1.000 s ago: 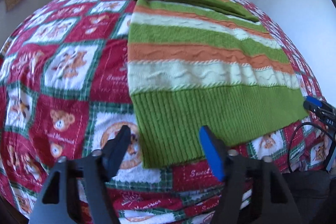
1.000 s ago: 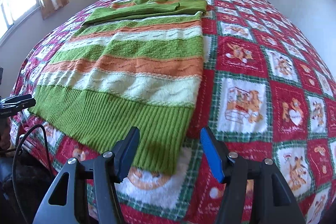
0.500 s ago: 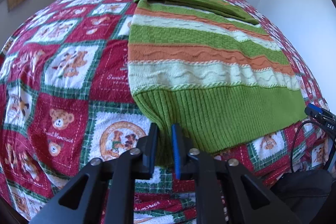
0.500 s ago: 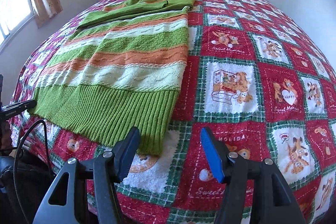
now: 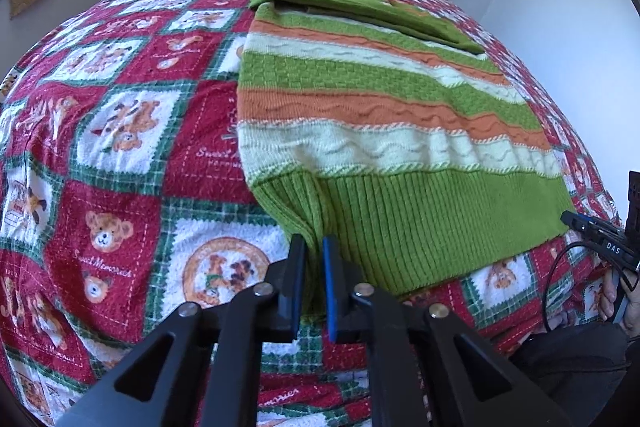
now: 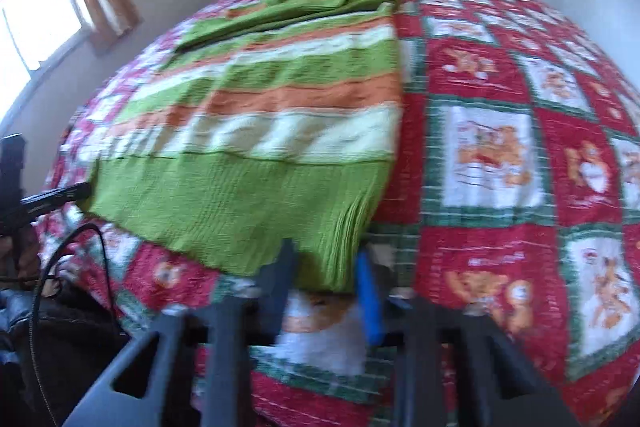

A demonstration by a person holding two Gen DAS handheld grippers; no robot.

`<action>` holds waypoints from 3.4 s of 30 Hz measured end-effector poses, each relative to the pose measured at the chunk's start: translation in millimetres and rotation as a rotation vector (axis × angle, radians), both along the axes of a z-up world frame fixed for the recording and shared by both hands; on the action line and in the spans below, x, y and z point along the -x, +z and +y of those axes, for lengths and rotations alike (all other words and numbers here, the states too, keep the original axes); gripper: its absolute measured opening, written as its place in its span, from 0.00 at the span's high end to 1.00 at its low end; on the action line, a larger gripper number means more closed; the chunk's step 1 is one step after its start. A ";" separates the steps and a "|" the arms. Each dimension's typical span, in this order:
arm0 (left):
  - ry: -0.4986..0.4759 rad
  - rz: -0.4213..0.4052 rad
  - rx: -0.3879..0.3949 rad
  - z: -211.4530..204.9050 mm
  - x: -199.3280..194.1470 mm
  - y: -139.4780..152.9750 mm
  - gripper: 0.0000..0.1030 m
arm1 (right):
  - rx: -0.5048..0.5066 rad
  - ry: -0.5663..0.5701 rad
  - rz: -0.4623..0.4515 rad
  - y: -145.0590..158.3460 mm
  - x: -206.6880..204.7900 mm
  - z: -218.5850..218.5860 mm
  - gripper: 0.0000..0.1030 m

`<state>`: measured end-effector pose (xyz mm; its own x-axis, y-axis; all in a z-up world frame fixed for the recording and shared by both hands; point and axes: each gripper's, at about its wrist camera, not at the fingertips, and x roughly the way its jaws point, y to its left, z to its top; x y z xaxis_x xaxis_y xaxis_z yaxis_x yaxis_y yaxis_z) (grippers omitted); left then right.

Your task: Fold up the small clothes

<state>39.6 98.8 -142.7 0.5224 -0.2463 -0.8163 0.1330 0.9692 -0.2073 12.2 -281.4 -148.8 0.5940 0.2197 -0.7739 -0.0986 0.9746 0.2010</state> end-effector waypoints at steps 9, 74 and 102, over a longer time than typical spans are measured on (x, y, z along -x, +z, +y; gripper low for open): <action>-0.002 -0.148 0.098 19.3 9.8 44.1 0.92 | -0.147 -0.012 -0.174 41.2 24.6 -22.8 0.92; 0.215 -0.222 -0.218 21.9 -336.3 69.3 0.29 | 0.040 -0.113 -0.198 70.3 -394.2 -59.7 0.55; 0.074 -0.247 -0.265 -12.9 -388.4 63.4 0.95 | 0.230 -0.046 -0.233 72.5 -442.9 -38.7 0.96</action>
